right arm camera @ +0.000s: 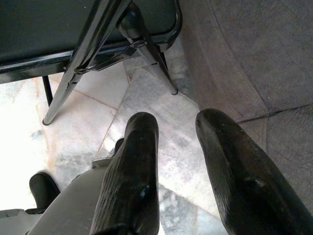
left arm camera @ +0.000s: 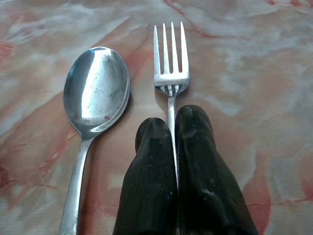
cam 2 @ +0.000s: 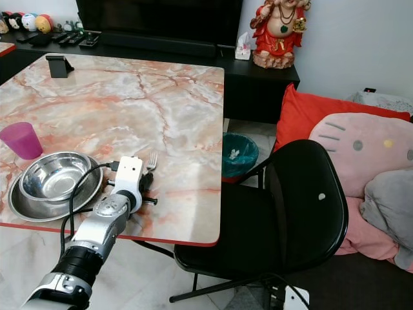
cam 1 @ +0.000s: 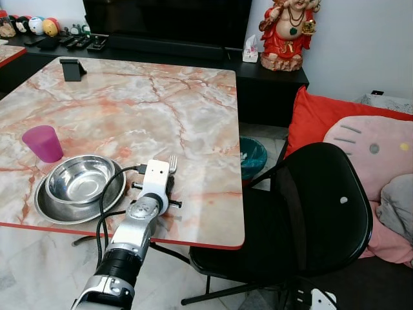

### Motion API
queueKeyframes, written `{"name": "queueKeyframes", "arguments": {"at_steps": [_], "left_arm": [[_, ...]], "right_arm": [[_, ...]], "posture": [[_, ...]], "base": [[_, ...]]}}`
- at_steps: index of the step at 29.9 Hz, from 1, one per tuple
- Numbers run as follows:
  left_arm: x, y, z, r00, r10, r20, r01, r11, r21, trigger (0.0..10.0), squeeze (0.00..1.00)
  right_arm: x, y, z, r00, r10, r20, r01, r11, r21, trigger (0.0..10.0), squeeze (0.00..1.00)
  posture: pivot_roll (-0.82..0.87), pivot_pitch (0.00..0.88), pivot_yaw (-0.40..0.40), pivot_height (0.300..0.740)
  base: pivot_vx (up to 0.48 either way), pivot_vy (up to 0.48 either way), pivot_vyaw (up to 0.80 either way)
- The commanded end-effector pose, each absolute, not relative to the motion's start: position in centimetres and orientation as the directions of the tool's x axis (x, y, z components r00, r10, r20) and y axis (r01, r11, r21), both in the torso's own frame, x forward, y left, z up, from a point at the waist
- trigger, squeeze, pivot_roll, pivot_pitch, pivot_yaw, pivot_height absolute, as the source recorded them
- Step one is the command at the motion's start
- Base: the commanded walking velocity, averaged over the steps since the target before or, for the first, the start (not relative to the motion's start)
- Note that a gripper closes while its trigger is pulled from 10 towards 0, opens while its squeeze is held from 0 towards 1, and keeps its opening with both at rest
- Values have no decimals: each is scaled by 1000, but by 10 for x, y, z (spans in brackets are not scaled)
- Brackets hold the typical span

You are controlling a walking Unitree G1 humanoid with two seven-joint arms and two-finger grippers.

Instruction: Setting the table

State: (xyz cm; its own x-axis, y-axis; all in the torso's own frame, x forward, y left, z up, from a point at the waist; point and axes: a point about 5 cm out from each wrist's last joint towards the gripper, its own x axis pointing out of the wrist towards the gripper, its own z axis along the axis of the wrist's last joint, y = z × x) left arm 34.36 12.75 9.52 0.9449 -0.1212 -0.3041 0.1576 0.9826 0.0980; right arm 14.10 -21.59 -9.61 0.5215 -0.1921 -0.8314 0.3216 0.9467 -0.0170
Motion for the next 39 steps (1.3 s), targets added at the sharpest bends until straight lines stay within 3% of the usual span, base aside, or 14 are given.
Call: {"name": "queueKeyframes", "arguments": {"at_steps": [1,10,12,37,38,39], "left_arm": [[346,126,98,948,-119,-295,159,981,113,10000,0],[347,127,98,949,-114,-293,154,981,116,10000,0],[347,127,98,949,-115,-294,154,981,115,10000,122],[347,125,98,949,-123,-290,161,981,111,10000,133],[347,125,98,949,-123,-290,161,981,111,10000,306],[347,125,98,949,-123,-291,161,981,111,10000,576]], "right_arm": [[141,-219,-96,521,-204,-829,333,943,-23,10000,0],[141,-219,-95,522,-203,-828,332,943,-22,10000,0],[141,-219,-95,522,-203,-828,332,943,-22,10000,0],[141,-219,-96,522,-202,-829,332,943,-21,10000,0],[141,-219,-96,522,-203,-829,332,943,-21,10000,0],[140,-219,-96,522,-203,-829,332,943,-21,10000,0]], "posture": [[96,0,-78,740],[96,0,-78,740],[96,0,-78,740],[95,0,-77,740],[94,0,-77,740],[94,0,-77,740]], "base": [[0,0,0],[0,0,0],[0,0,0],[0,0,0],[0,0,0],[0,0,0]]}}
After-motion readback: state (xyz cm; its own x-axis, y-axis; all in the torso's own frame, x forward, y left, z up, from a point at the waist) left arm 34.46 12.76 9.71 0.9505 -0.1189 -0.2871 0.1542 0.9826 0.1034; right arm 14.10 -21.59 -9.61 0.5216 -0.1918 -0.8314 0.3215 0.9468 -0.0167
